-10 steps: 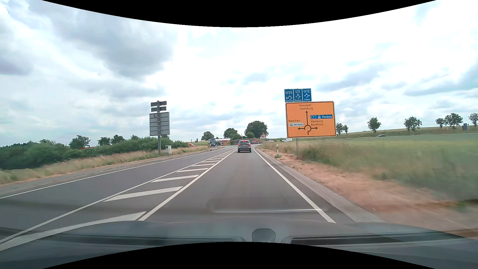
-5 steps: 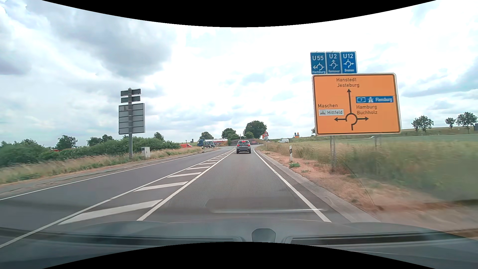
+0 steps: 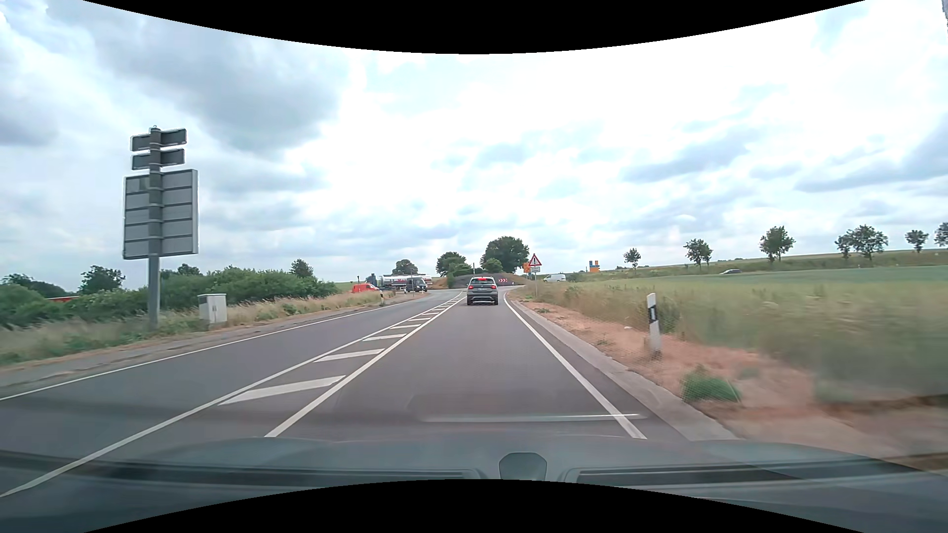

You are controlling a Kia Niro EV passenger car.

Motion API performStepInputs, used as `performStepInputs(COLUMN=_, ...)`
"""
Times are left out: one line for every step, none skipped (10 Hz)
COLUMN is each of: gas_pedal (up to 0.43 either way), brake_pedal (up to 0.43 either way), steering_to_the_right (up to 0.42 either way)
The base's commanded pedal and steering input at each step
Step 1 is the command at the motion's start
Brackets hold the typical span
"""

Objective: Follow the waypoints while adhering to traffic rules and regulations

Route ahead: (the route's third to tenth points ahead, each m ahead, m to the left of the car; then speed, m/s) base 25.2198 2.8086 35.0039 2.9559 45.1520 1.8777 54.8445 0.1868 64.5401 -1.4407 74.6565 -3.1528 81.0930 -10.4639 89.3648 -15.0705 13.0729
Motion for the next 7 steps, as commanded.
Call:
performStepInputs(gas_pedal=0.110, brake_pedal=0.000, steering_to_the_right=0.001)
performStepInputs(gas_pedal=0.110, brake_pedal=0.000, steering_to_the_right=0.001)
performStepInputs(gas_pedal=0.028, brake_pedal=0.000, steering_to_the_right=0.001)
performStepInputs(gas_pedal=0.000, brake_pedal=0.000, steering_to_the_right=0.000)
performStepInputs(gas_pedal=0.000, brake_pedal=0.000, steering_to_the_right=0.000)
performStepInputs(gas_pedal=0.000, brake_pedal=0.000, steering_to_the_right=0.000)
performStepInputs(gas_pedal=0.000, brake_pedal=0.000, steering_to_the_right=0.001)
